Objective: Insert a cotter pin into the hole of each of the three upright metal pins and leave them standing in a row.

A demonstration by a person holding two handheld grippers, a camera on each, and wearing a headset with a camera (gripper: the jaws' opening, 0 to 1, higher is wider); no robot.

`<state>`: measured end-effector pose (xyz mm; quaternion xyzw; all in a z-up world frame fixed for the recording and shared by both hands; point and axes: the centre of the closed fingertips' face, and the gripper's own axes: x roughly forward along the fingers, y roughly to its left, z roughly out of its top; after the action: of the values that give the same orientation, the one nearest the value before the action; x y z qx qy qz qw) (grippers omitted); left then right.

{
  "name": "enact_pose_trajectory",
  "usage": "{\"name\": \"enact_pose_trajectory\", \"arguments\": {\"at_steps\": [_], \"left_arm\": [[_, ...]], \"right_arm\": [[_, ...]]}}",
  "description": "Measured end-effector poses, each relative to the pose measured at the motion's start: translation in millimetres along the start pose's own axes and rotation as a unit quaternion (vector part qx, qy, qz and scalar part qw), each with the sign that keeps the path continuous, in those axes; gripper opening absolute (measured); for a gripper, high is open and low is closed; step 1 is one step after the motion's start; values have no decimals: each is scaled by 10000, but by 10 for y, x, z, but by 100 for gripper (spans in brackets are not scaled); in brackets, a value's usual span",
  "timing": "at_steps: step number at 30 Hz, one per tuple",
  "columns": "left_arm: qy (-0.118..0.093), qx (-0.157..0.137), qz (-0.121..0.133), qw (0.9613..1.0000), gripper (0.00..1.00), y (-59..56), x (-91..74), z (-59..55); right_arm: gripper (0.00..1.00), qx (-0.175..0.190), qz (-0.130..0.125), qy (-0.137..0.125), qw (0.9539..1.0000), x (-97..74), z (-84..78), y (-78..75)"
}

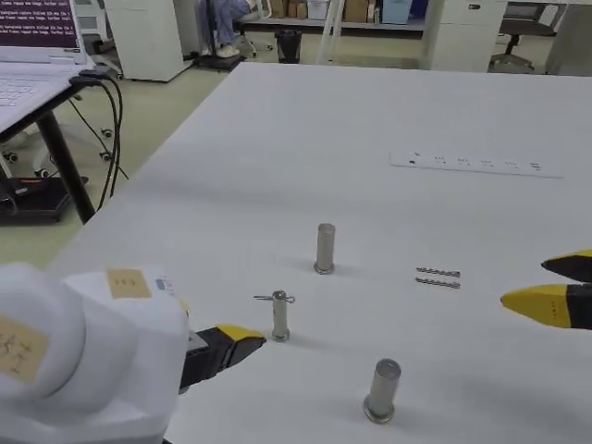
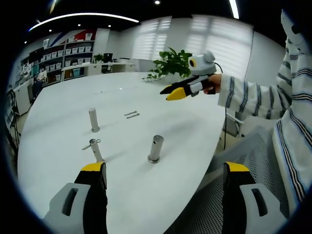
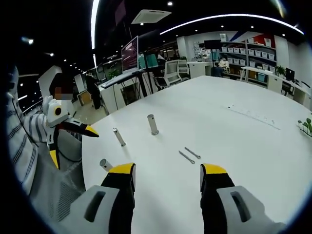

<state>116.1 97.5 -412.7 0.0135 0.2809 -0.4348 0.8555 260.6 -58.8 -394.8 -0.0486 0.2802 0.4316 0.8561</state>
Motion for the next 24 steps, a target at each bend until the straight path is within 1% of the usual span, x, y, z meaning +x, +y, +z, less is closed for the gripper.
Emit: {"name": "enact_pose_trajectory", "arguments": {"at_steps": [1, 2, 3, 4, 7, 11, 14, 15, 17, 19, 21, 22, 23, 24], "left_arm": [[-12, -10, 12, 10000, 99, 3, -12, 4], [-24, -16, 44, 10000, 99, 15, -31, 8], [-27, -16, 85, 10000, 99, 31, -44, 10], [-29, -4, 165, 9999, 99, 68, -67, 10], [-43, -48, 181, 9998, 99, 91, -115, 12], [-68, -71, 243, 9997, 99, 111, -185, 29], [-113, -90, 301, 9994, 99, 120, -216, 45], [-127, -99, 324, 9993, 99, 124, -224, 47], [-130, -118, 350, 9992, 99, 125, -233, 42], [-124, -127, 362, 9992, 99, 125, -239, 34], [-110, -123, 374, 9992, 99, 124, -244, 24], [-101, -133, 384, 9991, 99, 125, -246, 19], [-96, -138, 389, 9991, 99, 125, -248, 15], [-96, -138, 395, 9991, 99, 125, -249, 14]], "right_arm": [[47, -32, 8, -19, 10000, 8, 32, -3], [43, -202, 34, 10, 9998, 24, 73, -5], [39, -303, 54, 60, 9995, 32, 88, -19], [36, -377, 80, 146, 9991, 49, 107, -24], [33, -579, 167, 254, 9979, 91, 158, -16], [27, -820, 212, 395, 9956, 187, 218, -89], [26, -962, 291, 540, 9935, 270, 224, -119], [25, -1053, 312, 659, 9918, 309, 214, -147], [24, -1322, 377, 918, 9862, 367, 165, -163], [22, -1467, 446, 1105, 9820, 424, 129, -169], [22, -1623, 510, 1317, 9766, 485, 75, -185], [21, -1747, 566, 1461, 9721, 520, 35, -197], [21, -1835, 604, 1549, 9688, 540, 7, -205], [21, -1954, 648, 1650, 9646, 578, -26, -225]]}}
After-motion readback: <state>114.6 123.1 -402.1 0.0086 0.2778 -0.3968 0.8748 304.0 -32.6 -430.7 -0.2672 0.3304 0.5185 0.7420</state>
